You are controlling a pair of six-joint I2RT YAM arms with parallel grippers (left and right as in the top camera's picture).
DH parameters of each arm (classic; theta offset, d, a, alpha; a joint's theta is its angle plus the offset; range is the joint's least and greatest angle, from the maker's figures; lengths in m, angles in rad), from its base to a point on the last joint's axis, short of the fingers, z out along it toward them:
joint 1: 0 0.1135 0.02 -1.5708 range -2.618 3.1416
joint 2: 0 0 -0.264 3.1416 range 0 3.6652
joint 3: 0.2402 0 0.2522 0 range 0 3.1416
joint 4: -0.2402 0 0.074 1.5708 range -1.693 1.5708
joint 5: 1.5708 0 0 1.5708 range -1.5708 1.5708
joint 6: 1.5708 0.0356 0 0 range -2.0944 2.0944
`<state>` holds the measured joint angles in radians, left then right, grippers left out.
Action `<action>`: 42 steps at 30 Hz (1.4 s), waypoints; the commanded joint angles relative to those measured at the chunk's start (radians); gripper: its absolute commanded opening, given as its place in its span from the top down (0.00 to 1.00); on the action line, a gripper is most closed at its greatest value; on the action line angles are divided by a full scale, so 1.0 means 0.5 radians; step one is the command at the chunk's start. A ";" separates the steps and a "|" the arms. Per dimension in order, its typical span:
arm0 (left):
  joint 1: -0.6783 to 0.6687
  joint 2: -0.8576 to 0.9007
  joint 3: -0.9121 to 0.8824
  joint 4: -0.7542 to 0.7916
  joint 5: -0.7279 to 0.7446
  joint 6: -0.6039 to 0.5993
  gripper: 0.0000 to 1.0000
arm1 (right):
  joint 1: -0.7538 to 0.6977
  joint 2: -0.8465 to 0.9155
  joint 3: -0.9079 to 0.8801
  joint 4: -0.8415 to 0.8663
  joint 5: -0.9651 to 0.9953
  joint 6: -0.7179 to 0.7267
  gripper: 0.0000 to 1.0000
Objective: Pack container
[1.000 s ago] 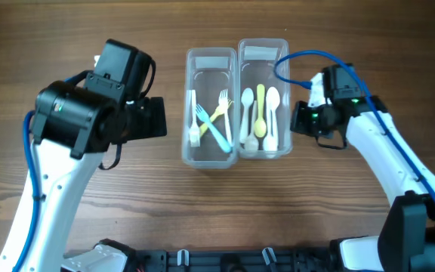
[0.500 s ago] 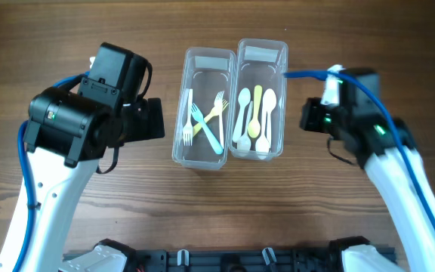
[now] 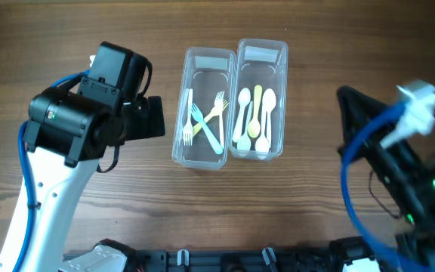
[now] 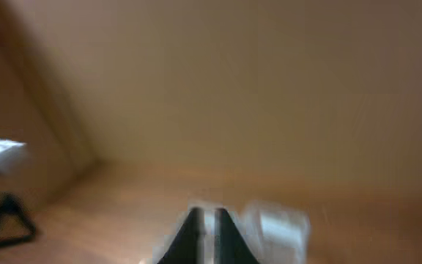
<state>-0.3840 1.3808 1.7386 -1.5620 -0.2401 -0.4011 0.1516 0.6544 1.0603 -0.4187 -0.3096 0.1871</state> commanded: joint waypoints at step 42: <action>0.009 -0.024 0.024 0.009 -0.031 0.008 0.00 | -0.370 -1.260 -1.205 -0.374 0.103 -0.635 0.00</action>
<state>-0.3840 1.3808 1.7386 -1.5597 -0.2424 -0.4011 -0.0284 0.0753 0.5335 -0.6132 -0.2760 -0.1188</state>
